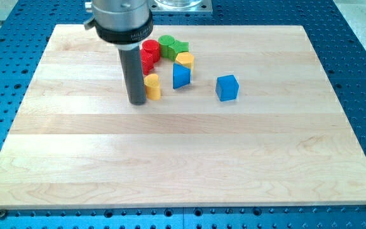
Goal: Place the heart below the triangle
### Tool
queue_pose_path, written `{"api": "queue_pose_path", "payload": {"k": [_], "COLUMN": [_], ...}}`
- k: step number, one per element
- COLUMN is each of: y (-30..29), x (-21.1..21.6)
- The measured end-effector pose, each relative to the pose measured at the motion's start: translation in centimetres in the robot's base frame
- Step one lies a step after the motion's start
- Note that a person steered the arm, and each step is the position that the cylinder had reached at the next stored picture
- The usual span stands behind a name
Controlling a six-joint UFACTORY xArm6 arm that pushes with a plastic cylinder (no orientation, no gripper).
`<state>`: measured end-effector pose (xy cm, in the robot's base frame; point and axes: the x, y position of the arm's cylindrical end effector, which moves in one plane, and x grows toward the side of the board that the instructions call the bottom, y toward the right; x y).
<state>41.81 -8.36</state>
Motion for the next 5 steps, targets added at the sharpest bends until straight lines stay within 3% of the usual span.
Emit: {"api": "queue_pose_path", "payload": {"k": [2, 4, 5], "y": [-1.2, 5.4, 4.8], "x": [-2.3, -2.2, -2.2]}}
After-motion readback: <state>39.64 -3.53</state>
